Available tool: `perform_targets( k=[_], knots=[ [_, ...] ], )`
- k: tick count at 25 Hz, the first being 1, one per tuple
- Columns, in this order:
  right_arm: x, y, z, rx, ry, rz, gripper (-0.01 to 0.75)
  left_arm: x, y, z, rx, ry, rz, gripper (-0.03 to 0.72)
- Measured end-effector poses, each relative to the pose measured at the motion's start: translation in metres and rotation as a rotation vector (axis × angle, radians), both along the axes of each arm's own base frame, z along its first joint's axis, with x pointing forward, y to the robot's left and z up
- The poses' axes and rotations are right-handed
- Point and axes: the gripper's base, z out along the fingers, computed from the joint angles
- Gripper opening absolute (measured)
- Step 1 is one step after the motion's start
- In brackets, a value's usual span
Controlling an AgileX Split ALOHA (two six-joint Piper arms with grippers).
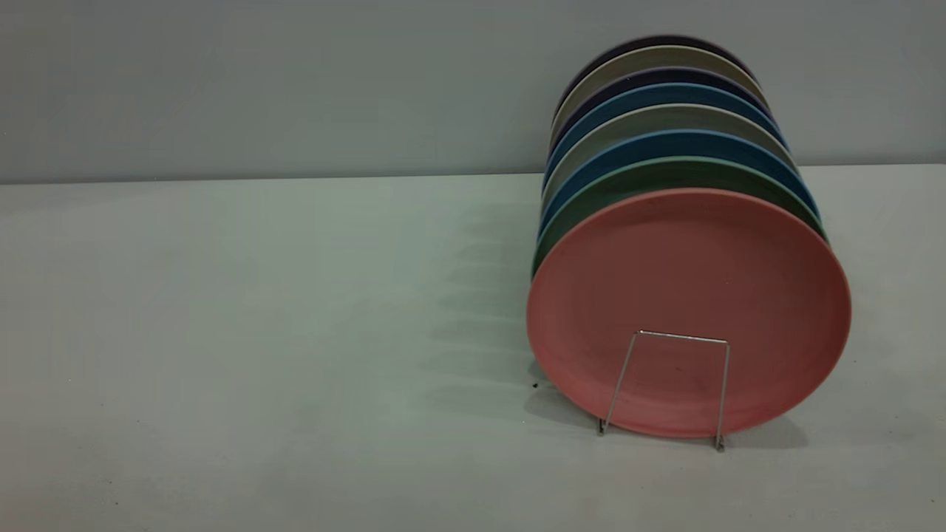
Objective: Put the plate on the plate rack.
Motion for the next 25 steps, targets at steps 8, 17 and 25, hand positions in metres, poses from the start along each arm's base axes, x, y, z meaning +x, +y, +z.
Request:
perform_targets(
  k=[8, 17, 25],
  knots=[
    [-0.011, -0.001, 0.0, -0.042, -0.133, 0.075, 0.335, 0.008, -0.001, -0.017, 0.006, 0.061, -0.003, 0.474],
    [-0.01, -0.003, -0.003, -0.023, -0.115, 0.048, 0.335, 0.008, -0.001, -0.016, 0.006, 0.057, -0.02, 0.474],
    [-0.009, -0.004, -0.003, -0.012, -0.117, 0.017, 0.335, 0.008, -0.001, -0.016, 0.001, 0.057, -0.018, 0.473]
  ],
)
